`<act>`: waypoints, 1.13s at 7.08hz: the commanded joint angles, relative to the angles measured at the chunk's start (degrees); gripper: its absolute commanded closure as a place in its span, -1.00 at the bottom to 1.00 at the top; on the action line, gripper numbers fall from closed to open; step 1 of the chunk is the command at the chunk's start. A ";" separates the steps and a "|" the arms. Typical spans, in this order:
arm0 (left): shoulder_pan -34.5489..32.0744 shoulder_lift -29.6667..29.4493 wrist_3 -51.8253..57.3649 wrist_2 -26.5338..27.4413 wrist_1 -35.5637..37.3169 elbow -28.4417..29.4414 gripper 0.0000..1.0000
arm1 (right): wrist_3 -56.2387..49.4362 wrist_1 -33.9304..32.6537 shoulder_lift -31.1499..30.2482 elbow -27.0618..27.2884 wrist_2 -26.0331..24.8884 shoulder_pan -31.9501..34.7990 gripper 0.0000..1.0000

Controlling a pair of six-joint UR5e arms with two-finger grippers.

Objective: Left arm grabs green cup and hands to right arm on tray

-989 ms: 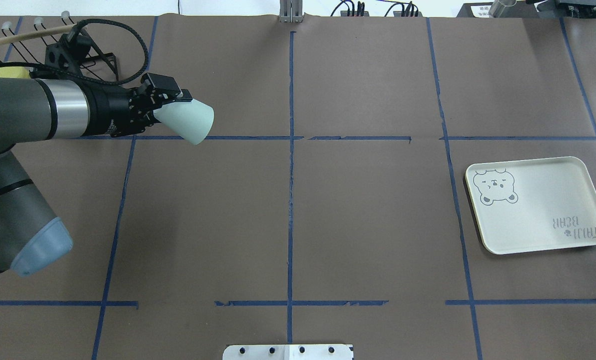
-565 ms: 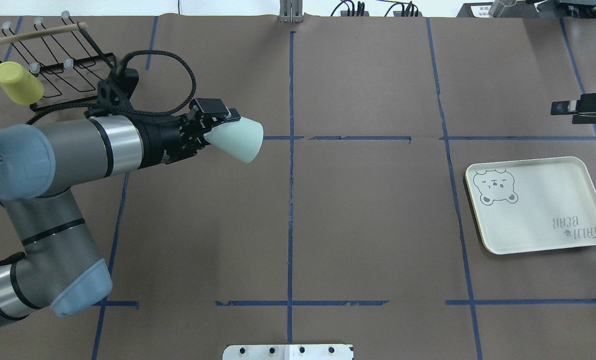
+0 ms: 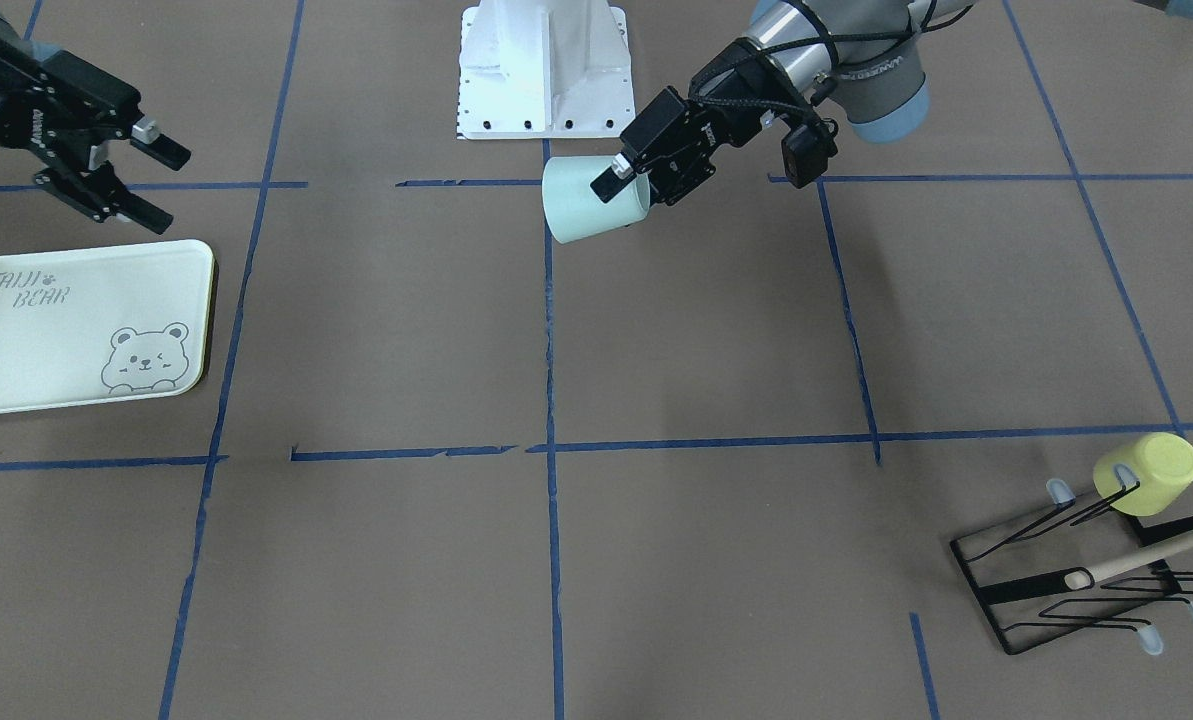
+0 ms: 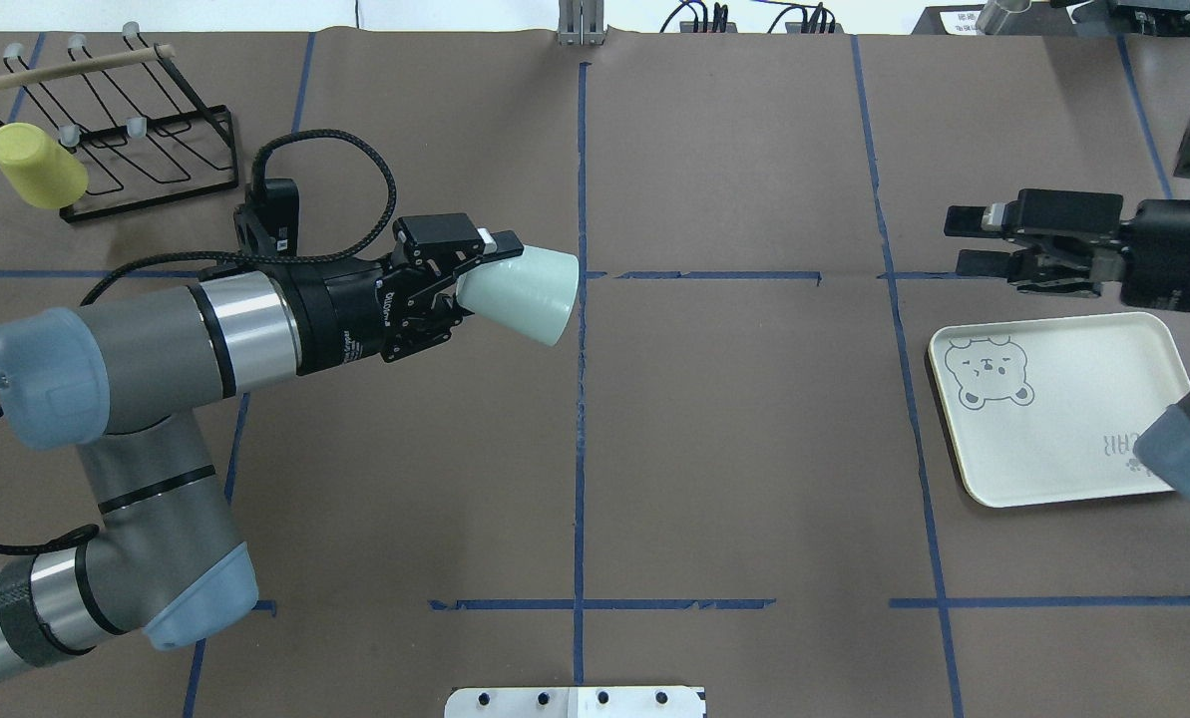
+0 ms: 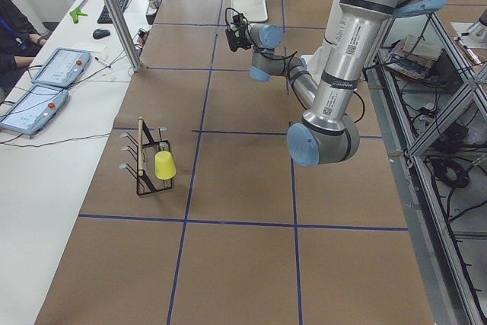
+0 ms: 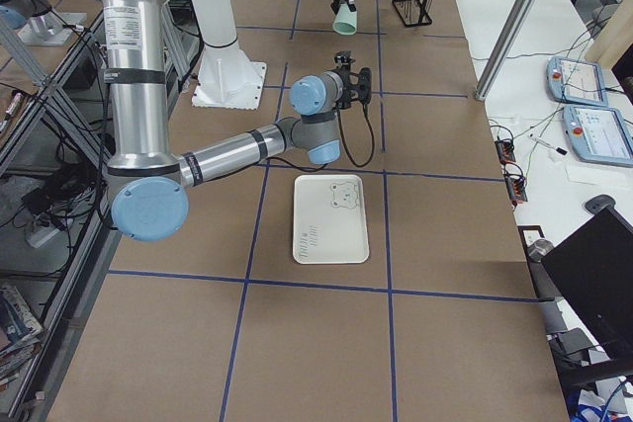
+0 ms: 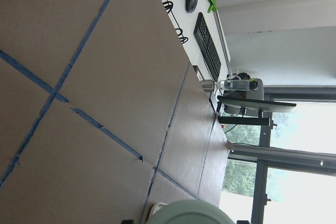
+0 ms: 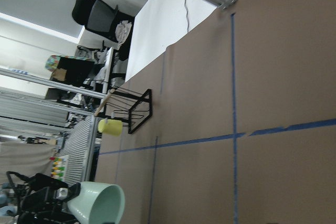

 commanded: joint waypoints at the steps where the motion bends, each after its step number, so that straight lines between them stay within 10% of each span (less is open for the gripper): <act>1: 3.81 -0.19 -0.27 4.98 -7.02 1.13 0.15 | 1.86 11.12 3.01 -3.01 -15.74 -14.70 -1.00; 8: 7.78 -3.36 -0.88 4.49 -20.05 7.99 0.15 | 8.37 11.60 10.23 -2.58 -18.98 -22.59 -0.96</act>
